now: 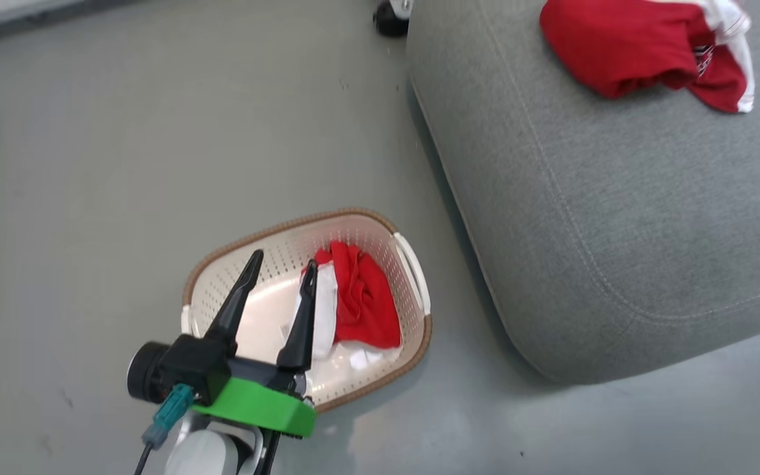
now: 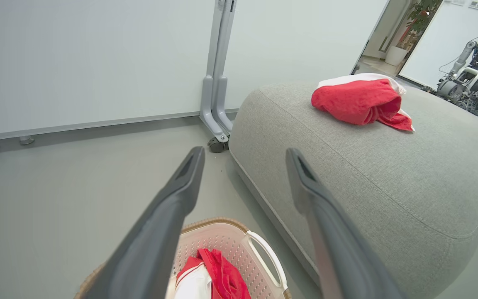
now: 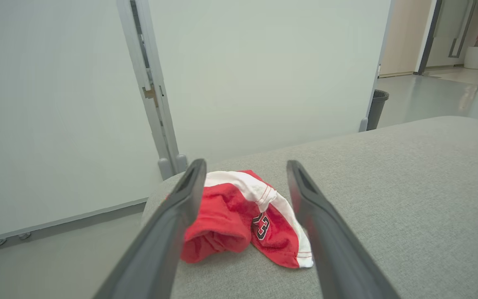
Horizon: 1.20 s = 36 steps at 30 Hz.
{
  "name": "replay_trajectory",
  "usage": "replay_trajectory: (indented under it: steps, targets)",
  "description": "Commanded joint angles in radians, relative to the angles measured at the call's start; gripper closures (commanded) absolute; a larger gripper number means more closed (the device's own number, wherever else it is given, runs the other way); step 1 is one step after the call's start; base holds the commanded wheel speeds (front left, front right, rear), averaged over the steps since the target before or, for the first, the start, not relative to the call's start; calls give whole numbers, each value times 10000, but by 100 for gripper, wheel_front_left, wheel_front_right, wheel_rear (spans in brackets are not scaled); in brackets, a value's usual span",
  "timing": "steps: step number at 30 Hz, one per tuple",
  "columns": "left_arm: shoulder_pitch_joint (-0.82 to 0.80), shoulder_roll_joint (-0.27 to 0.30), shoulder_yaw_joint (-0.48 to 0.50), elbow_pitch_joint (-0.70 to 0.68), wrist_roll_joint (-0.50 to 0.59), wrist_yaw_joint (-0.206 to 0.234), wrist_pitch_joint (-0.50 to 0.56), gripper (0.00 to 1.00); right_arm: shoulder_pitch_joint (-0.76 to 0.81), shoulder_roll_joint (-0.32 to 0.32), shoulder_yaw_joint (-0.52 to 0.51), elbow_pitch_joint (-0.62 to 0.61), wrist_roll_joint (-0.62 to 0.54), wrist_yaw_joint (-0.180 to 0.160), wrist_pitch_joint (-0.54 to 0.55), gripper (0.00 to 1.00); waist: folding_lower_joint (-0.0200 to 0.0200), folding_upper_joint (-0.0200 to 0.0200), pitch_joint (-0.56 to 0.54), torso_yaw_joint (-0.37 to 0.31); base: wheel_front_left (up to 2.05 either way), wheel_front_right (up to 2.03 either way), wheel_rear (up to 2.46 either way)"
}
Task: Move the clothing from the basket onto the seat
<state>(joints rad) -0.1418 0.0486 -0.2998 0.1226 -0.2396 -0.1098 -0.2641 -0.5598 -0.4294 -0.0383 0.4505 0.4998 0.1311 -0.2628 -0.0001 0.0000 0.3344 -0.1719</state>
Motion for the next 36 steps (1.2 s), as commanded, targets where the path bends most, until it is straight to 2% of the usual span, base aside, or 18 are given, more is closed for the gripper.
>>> replay_trajectory:
  steps: [1, 10, 19, 31, 36]
  targets:
    - [260, 35, 53, -57, -103, 72, -4, 0, 389, 88, -98, -362, -121, -5, -30, 0, 1, 0, -1360, -33, 0, 0, 0]
    - [1188, 35, 375, -232, -501, 337, -4, 0, 2442, 928, -145, -2681, -533, -7, -30, 0, 1, 0, -2802, 256, 0, 0, 0]
    - [1731, 33, 845, -496, -682, 591, -4, 0, 4423, 2047, 80, -4241, -949, -5, -30, 0, 1, 0, -3377, 789, 0, 0, 0]
    - [2162, 35, 1053, -554, -762, 676, -4, 0, 5825, 2997, 743, -4194, -1033, -4, -30, 0, 1, 0, -3742, 1685, 0, 0, 0]
    - [2314, 33, 910, -500, -503, 788, -4, 0, 6054, 3172, 891, -3978, -1191, -4, -30, 0, 1, 0, -3885, 1978, 0, 0, 0]
